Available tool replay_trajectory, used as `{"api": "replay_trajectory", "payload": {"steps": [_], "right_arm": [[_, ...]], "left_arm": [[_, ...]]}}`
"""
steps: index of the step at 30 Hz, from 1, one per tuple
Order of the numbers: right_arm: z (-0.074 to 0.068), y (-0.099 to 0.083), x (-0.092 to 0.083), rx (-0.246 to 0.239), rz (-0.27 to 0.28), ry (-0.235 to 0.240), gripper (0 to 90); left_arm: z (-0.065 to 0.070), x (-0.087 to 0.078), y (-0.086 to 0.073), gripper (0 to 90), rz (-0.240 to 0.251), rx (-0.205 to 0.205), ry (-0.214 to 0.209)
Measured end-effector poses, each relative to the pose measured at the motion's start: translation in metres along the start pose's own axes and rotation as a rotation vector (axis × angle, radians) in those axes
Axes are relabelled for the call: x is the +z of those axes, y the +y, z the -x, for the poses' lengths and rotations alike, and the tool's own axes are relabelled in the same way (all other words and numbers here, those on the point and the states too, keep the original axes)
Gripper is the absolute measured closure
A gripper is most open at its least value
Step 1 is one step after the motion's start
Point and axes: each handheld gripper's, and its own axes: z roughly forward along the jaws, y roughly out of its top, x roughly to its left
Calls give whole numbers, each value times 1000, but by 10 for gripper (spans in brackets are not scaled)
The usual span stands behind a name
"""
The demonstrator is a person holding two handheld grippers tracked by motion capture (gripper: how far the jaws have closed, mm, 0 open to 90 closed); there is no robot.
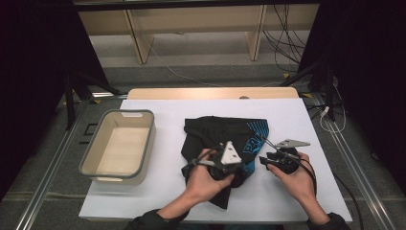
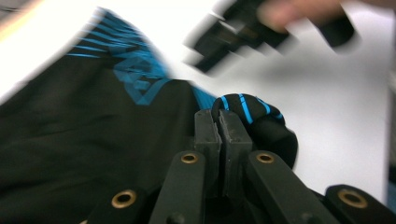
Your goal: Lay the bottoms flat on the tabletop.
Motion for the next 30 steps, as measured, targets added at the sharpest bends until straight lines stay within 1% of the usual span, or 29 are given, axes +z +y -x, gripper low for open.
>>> {"api": "replay_trajectory", "payload": {"steps": [2,3,4,5,7,8,10,11,12,14,15,16,17,19,21,23,26,27,28,29,30], "right_arm": [[-4,0,1,-15,-7,13,614],[-7,-1,2,-21,-10,19,614],[-11,-1,3,-28,-16,26,614],[-14,-1,4,-40,-20,35,614],[-22,-1,8,-50,-32,61,613],[-26,0,10,-60,-37,72,613],[-35,1,15,-74,-46,96,612],[-40,2,17,-75,-52,110,609],[-45,2,20,-86,-53,128,607],[-55,4,26,-84,-62,171,603],[-61,5,28,-78,-68,192,602],[-66,6,32,-98,-66,203,602],[-72,7,34,-104,-71,218,602],[-83,10,40,-106,-74,263,596],[-93,12,44,-130,-79,274,594],[-102,13,48,-139,-87,297,584],[-113,14,52,-158,-87,315,558],[-118,13,55,-171,-93,313,548],[-120,12,56,-180,-99,307,546],[-124,9,59,-207,-100,291,539],[-127,8,59,-223,-88,275,543]], "left_arm": [[-19,-11,-5,868,16,-48,56],[-28,-16,-8,869,12,-64,85],[-36,-19,-12,868,11,-83,105],[-41,-22,-15,868,11,-95,116],[-54,-27,-23,868,3,-116,162],[-60,-28,-26,868,3,-131,171],[-69,-29,-33,867,-7,-146,200],[-72,-29,-36,867,-5,-160,204],[-75,-28,-38,867,-8,-171,206],[-78,-25,-42,867,-19,-174,214],[-78,-24,-43,867,-25,-176,211],[-79,-23,-44,866,-29,-174,210],[-79,-22,-45,866,-31,-174,211],[-80,-20,-48,866,-37,-169,216],[-82,-20,-50,865,-45,-172,217],[-83,-19,-52,865,-53,-170,221],[-84,-18,-55,863,-63,-168,221],[-84,-18,-55,863,-64,-170,220],[-83,-17,-56,863,-62,-172,220],[-83,-18,-57,863,-63,-174,219],[-84,-18,-57,863,-65,-173,218]]}}
